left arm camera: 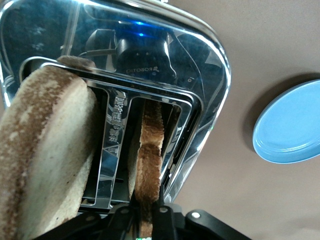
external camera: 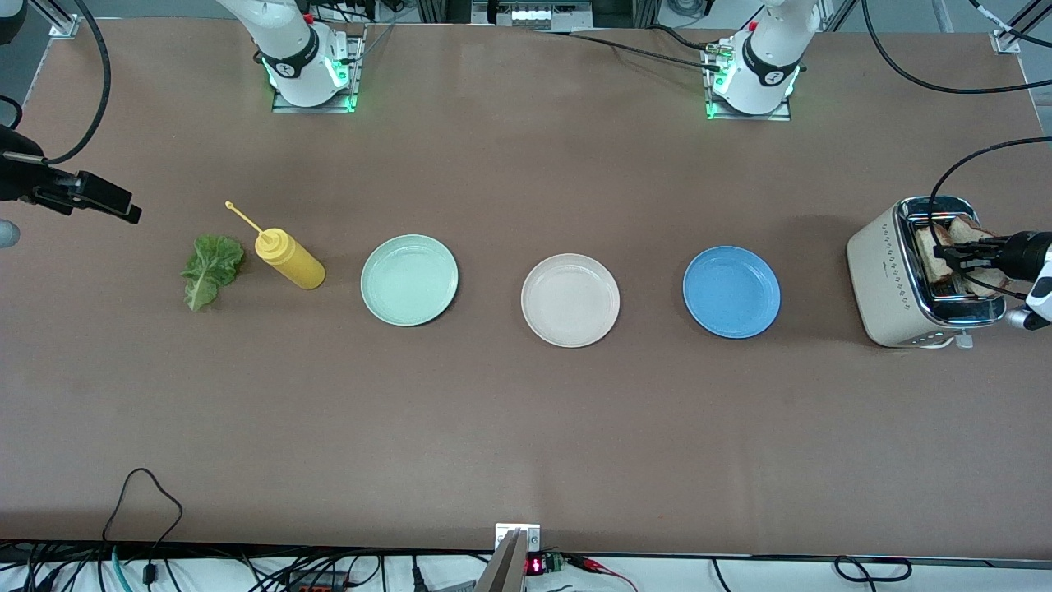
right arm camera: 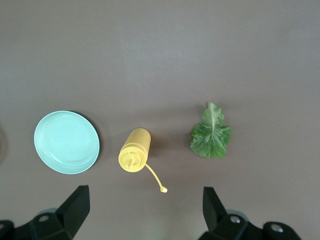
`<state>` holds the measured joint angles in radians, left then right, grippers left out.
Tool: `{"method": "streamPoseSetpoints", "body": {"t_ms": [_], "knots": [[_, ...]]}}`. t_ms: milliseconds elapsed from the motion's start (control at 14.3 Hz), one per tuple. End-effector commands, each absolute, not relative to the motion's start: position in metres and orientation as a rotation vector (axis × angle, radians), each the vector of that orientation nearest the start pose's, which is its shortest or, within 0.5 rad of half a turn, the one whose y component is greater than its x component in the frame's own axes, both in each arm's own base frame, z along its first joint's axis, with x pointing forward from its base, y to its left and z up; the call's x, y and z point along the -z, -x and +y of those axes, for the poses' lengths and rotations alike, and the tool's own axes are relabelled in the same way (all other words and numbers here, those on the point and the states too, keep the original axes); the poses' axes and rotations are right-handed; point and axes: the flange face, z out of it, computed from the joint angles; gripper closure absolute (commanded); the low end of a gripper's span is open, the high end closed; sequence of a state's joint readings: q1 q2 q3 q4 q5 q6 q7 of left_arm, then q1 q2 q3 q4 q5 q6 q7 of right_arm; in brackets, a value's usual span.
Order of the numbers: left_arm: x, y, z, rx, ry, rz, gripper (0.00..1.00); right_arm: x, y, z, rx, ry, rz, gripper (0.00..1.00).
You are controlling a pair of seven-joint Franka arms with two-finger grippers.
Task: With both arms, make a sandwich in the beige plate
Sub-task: 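Lift the bread slice out and carry it toward the beige plate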
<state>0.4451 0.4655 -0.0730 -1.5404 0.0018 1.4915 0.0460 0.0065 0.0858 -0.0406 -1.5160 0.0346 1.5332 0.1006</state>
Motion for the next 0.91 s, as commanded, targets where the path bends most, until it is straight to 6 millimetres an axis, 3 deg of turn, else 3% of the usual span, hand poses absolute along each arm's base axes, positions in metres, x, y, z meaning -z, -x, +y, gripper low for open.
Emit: {"method": "streamPoseSetpoints", "body": {"t_ms": [0,140,351,491,842], "knots": [[-0.36,-0.577,0.23,-0.814,3.13,-0.475,1.0,-0.6,-0.575,-0.016,-0.119,3.087,0.217,0.0],[-0.36,-0.577,0.228,-0.824,3.128,-0.472,1.0,-0.6,-0.575,-0.015,-0.119,3.085,0.217,0.0],[-0.382,-0.578,0.221,-0.833,3.132,-0.449,1.0,-0.6,-0.575,-0.016,-0.121,3.085,0.219,0.0],[-0.409,-0.58,0.218,-0.855,3.136,-0.431,1.0,-0.6,-0.575,-0.016,-0.121,3.085,0.219,0.0],[-0.503,-0.586,0.182,-0.848,3.168,-0.312,1.0,-0.6,-0.575,-0.016,-0.121,3.085,0.219,0.0]]}}
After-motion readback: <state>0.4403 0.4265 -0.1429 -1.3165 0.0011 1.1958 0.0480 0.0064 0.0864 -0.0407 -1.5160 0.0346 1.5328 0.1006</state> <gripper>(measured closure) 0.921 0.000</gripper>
